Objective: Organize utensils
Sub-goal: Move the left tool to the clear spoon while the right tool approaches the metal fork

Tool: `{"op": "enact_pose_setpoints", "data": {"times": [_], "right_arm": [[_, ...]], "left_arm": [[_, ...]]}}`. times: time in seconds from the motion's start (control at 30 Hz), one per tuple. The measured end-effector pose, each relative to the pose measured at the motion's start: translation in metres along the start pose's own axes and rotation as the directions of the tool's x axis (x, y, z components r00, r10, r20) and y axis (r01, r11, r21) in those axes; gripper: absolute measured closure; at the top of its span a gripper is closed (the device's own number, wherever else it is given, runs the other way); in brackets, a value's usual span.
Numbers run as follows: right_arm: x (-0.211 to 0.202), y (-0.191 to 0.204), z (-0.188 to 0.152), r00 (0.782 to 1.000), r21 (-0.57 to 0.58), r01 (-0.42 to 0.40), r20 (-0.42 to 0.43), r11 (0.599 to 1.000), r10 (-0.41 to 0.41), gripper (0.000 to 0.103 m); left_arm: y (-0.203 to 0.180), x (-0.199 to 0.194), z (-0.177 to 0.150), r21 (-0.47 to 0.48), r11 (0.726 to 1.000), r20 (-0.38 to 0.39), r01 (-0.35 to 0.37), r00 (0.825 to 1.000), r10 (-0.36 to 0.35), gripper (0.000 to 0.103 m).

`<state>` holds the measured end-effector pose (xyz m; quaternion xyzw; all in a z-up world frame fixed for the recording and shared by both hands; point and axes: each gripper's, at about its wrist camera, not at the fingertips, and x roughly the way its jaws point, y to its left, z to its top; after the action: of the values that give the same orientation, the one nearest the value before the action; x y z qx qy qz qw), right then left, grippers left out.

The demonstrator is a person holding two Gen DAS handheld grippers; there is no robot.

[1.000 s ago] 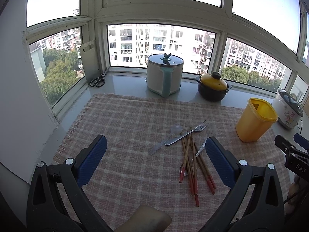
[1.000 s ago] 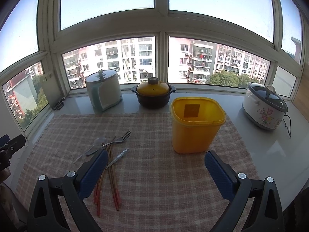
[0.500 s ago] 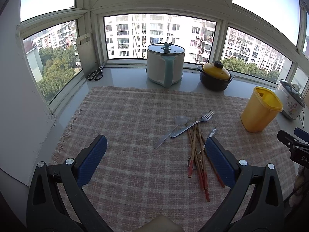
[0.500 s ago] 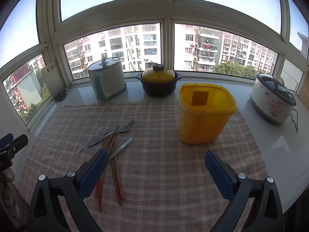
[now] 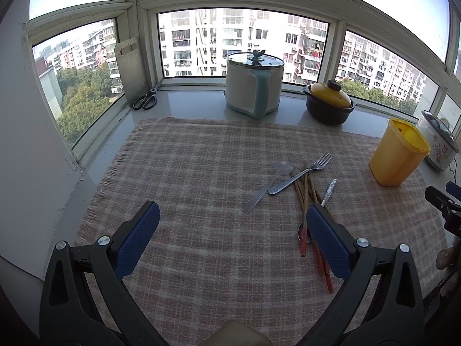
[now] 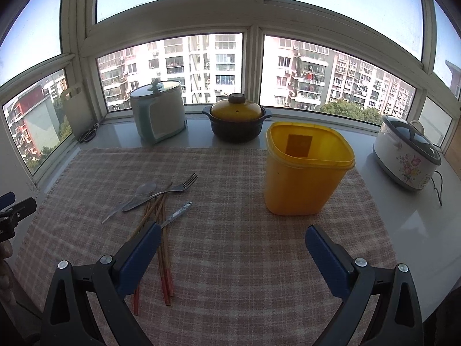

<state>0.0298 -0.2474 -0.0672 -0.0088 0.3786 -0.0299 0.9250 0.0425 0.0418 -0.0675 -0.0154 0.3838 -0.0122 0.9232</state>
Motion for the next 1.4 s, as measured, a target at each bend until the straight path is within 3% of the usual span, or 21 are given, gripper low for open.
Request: {"op": "enact_pose_setpoints", "data": {"times": [0.4,0.8,0.97,1.03,1.17,1.27,1.4], "right_arm": [[0.012,-0.005,-0.009,0.994,0.021,-0.100,-0.046,0.995,0.101,0.007],[0.017,-0.021,-0.008,0.990,-0.088,-0.119,-0.081,0.989,0.112,0.007],[0.020,-0.031,-0.012,0.984,-0.135,-0.165,-0.091,0.977,0.154,0.007],[0.022,-0.037,-0.012,0.983,-0.140,-0.173,-0.089,0.975,0.162,0.007],[0.026,-0.045,-0.012,0.979,-0.138,-0.197,-0.088,0.971,0.186,0.008],[0.029,-0.048,-0.014,0.964,-0.115,-0.259,-0.096,0.959,0.249,0.012],[0.033,-0.043,-0.017,0.956,-0.092,-0.286,-0.100,0.954,0.277,0.013]], "left_arm": [[-0.014,-0.005,-0.002,0.024,1.000,0.008,0.001,1.000,-0.001,0.000],[-0.023,-0.010,-0.011,-0.062,0.996,0.004,-0.065,0.998,0.065,0.000],[-0.030,-0.007,-0.020,-0.077,0.994,-0.008,-0.083,0.997,0.083,0.000],[-0.033,-0.005,-0.025,-0.074,0.995,-0.025,-0.069,0.997,0.067,0.000],[-0.035,-0.003,-0.033,-0.054,0.993,-0.038,-0.108,0.994,0.106,0.000],[-0.033,-0.001,-0.036,-0.030,0.992,-0.037,-0.124,0.992,0.123,0.000],[-0.028,0.008,-0.031,-0.001,0.997,-0.036,-0.080,0.996,0.080,0.000]]}}
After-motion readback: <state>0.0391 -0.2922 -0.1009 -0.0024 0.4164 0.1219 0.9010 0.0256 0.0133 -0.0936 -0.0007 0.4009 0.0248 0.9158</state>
